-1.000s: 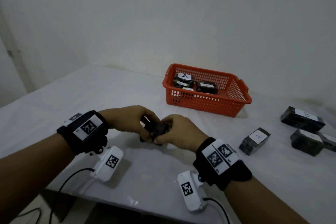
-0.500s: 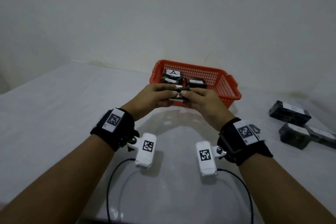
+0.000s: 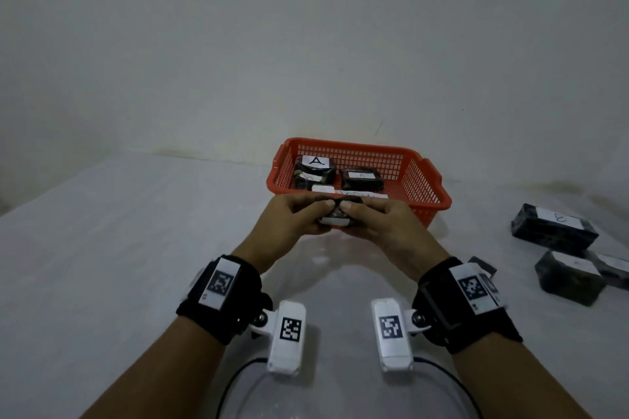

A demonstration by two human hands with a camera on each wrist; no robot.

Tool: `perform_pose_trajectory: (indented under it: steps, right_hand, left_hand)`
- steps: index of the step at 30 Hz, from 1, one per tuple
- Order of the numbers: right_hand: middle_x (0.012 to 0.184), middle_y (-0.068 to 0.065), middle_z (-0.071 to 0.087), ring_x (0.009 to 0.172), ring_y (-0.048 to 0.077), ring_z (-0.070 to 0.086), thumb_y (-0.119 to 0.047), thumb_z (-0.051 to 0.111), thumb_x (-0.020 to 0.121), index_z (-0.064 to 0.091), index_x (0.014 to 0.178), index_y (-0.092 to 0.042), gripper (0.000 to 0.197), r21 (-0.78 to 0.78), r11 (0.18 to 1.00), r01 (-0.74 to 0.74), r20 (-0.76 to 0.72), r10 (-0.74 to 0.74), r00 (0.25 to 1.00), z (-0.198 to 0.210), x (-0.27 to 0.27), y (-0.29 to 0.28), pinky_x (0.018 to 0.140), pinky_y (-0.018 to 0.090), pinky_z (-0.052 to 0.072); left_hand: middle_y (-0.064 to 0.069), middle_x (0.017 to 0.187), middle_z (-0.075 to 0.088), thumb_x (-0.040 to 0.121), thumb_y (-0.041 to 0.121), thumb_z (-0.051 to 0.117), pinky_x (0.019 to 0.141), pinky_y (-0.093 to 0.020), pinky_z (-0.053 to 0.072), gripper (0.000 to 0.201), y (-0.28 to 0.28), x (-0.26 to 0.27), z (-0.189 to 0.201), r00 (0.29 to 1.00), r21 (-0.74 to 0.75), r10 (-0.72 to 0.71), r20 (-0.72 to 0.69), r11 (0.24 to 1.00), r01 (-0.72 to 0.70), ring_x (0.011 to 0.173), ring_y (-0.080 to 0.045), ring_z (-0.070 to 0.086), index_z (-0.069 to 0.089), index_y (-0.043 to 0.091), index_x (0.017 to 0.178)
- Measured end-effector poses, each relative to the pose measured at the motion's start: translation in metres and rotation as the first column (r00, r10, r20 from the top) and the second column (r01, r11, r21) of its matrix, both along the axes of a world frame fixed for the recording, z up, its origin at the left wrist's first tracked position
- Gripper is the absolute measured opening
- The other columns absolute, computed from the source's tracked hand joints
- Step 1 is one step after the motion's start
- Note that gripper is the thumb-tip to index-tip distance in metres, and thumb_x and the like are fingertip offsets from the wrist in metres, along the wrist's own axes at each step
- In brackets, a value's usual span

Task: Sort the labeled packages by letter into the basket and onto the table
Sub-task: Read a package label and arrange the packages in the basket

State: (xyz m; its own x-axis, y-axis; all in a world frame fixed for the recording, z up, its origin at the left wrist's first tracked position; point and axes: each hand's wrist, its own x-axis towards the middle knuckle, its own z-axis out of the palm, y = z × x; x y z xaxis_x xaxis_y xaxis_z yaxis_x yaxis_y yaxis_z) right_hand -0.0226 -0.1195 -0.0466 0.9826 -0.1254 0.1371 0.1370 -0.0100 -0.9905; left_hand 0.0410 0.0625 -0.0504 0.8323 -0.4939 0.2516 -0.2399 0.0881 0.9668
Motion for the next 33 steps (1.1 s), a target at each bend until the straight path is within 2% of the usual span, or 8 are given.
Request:
perform_pose_trajectory:
  steps: [4, 7, 10, 15, 17, 21, 27, 33]
  right_hand:
    - [0.114, 0.014, 0.079, 0.11, 0.027, 0.074, -0.011, 0.066, 0.096, 0.075, 0.116, -0.001, 0.024, 0.042, 0.999, -0.002, -0.041, 0.004, 0.999, -0.004, -0.002, -0.007, 0.087, 0.027, 0.061]
    - [0.113, 0.014, 0.079, 0.11, 0.028, 0.074, -0.006, 0.066, 0.096, 0.076, 0.115, -0.003, 0.022, 0.01, 0.999, 0.051, -0.005, -0.051, 0.999, -0.009, -0.002, -0.009, 0.091, 0.031, 0.061]
    - [0.114, 0.014, 0.078, 0.111, 0.03, 0.073, -0.005, 0.066, 0.095, 0.076, 0.117, -0.004, 0.024, 0.024, 0.997, 0.079, 0.012, -0.079, 0.997, -0.012, -0.004, -0.011, 0.099, 0.037, 0.059]
    - [0.118, 0.012, 0.077, 0.114, 0.028, 0.072, -0.009, 0.066, 0.097, 0.075, 0.119, -0.008, 0.024, -0.004, 0.999, 0.032, 0.013, -0.032, 0.999, -0.013, -0.008, -0.013, 0.097, 0.036, 0.059]
    - [0.116, 0.011, 0.078, 0.113, 0.028, 0.073, -0.012, 0.068, 0.096, 0.076, 0.117, -0.01, 0.022, 0.0, 0.999, 0.039, 0.032, -0.039, 0.999, -0.014, -0.009, -0.011, 0.096, 0.036, 0.059]
    - [0.11, 0.01, 0.08, 0.108, 0.027, 0.075, -0.015, 0.07, 0.095, 0.078, 0.112, -0.01, 0.02, 0.008, 0.996, 0.092, 0.086, -0.092, 0.992, -0.015, -0.009, -0.006, 0.099, 0.042, 0.059]
    - [0.11, 0.011, 0.079, 0.108, 0.027, 0.074, -0.016, 0.064, 0.099, 0.076, 0.114, -0.005, 0.022, -0.002, 0.997, 0.071, 0.049, -0.07, 0.996, -0.015, -0.01, -0.002, 0.096, 0.037, 0.06]
    - [0.112, 0.006, 0.079, 0.107, 0.022, 0.075, -0.019, 0.07, 0.095, 0.075, 0.119, -0.011, 0.027, -0.016, 0.997, 0.078, 0.065, -0.076, 0.995, -0.018, -0.011, 0.002, 0.094, 0.036, 0.06]
  left_hand:
    - [-0.004, 0.114, 0.076, 0.099, 0.017, 0.061, 0.089, -0.036, 0.061, 0.027, -0.002, 0.0, -0.004, 1.0, 0.015, -0.026, -0.01, 1.0, 0.027, 0.106, -0.021, 0.074, 0.071, 0.012, 0.124]
    - [0.001, 0.117, 0.075, 0.099, 0.017, 0.061, 0.089, -0.033, 0.061, 0.028, -0.006, -0.004, -0.006, 0.996, 0.031, -0.089, -0.023, 0.996, 0.089, 0.109, -0.016, 0.072, 0.069, 0.017, 0.126]
    - [0.005, 0.11, 0.077, 0.098, 0.013, 0.062, 0.08, -0.024, 0.06, 0.025, -0.011, -0.009, -0.006, 0.999, 0.025, -0.034, 0.021, 0.999, 0.034, 0.102, -0.01, 0.074, 0.071, 0.021, 0.12]
    - [0.008, 0.106, 0.078, 0.097, 0.013, 0.064, 0.076, -0.02, 0.059, 0.023, -0.012, -0.012, -0.008, 0.998, 0.027, -0.02, 0.052, 0.999, 0.018, 0.099, -0.008, 0.074, 0.072, 0.025, 0.114]
    - [0.008, 0.108, 0.077, 0.098, 0.015, 0.063, 0.079, -0.022, 0.06, 0.022, -0.011, -0.014, -0.008, 0.998, 0.016, -0.052, 0.026, 0.999, 0.052, 0.102, -0.011, 0.074, 0.072, 0.026, 0.114]
    - [-0.003, 0.114, 0.076, 0.101, 0.012, 0.056, 0.085, -0.031, 0.061, 0.023, -0.01, -0.013, -0.01, 0.993, -0.065, -0.106, -0.048, 0.993, 0.103, 0.106, -0.019, 0.074, 0.071, 0.019, 0.116]
    - [-0.005, 0.108, 0.077, 0.102, 0.009, 0.05, 0.084, -0.031, 0.061, 0.025, -0.013, -0.014, -0.015, 1.0, -0.072, -0.015, -0.023, 0.997, 0.013, 0.101, -0.02, 0.074, 0.074, 0.015, 0.11]
    - [-0.002, 0.113, 0.076, 0.102, 0.015, 0.054, 0.088, -0.032, 0.061, 0.021, -0.01, -0.016, -0.013, 0.996, -0.048, -0.083, -0.029, 0.996, 0.081, 0.107, -0.02, 0.073, 0.072, 0.023, 0.112]
